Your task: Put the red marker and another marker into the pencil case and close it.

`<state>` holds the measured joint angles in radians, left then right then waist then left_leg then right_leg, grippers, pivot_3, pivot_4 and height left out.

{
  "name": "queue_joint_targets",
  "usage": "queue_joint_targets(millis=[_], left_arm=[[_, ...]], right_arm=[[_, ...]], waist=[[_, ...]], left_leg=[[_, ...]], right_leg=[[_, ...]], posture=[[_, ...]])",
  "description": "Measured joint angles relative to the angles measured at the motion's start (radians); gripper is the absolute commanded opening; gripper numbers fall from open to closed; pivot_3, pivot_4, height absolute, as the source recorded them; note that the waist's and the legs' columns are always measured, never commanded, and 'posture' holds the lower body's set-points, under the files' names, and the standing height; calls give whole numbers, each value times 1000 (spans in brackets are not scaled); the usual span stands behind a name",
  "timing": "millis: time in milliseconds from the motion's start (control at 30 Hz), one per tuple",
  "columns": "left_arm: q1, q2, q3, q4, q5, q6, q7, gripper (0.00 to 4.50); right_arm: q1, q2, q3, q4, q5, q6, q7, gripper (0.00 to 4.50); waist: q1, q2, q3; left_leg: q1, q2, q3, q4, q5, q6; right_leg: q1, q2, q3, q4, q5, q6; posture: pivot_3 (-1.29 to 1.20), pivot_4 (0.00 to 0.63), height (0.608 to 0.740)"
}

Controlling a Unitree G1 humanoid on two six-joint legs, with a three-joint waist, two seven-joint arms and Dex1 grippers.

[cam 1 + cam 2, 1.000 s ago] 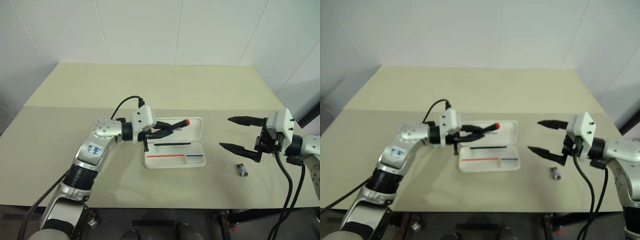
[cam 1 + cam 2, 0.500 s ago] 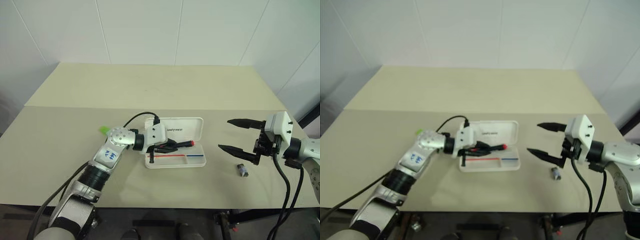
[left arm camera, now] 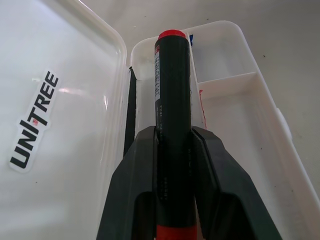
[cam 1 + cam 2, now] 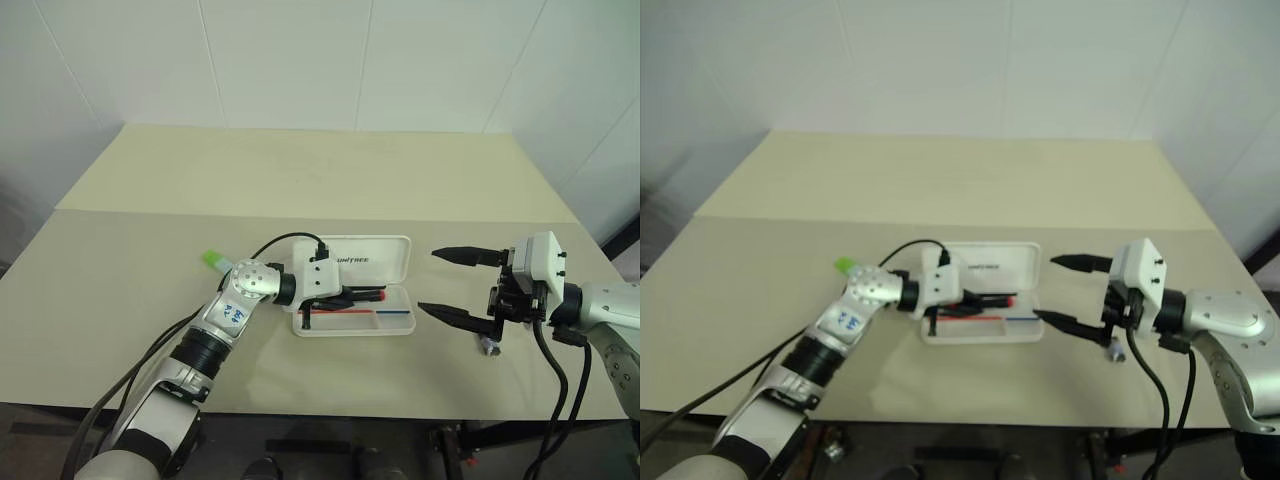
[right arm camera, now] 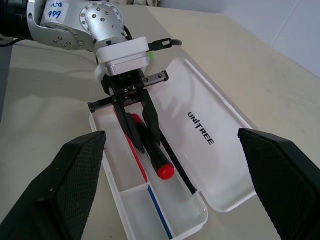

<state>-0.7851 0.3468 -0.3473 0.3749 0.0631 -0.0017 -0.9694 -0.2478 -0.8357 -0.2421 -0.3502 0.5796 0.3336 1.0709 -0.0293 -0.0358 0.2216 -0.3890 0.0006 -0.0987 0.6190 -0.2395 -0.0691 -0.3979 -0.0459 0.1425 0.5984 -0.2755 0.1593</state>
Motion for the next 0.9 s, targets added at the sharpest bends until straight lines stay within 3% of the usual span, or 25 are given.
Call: queue_joint_targets(millis=[100,467,900], left_arm=[[0,-7,0,0,10,0,3,610],[0,-40,15,-7,0,17,-17,4210],[8,-41,11,-16,-8,-20,-51,4210]], right_arm=[[2,0,0,0,0,0,-3,4500],[20,16,0,1,-1,-9,-7,4500],[20,36,7,35,-10,-32,-7,4500]], waist=[[0,0,0],[1,0,0],[0,0,0]], left_leg=[[0,0,0,1,0,0],[0,0,0,1,0,0],[0,0,0,2,0,0]], right_leg=[[0,0,0,1,0,0],[0,0,0,1,0,0],[0,0,0,2,0,0]], posture=[[0,150,740],[0,150,740],[0,150,740]])
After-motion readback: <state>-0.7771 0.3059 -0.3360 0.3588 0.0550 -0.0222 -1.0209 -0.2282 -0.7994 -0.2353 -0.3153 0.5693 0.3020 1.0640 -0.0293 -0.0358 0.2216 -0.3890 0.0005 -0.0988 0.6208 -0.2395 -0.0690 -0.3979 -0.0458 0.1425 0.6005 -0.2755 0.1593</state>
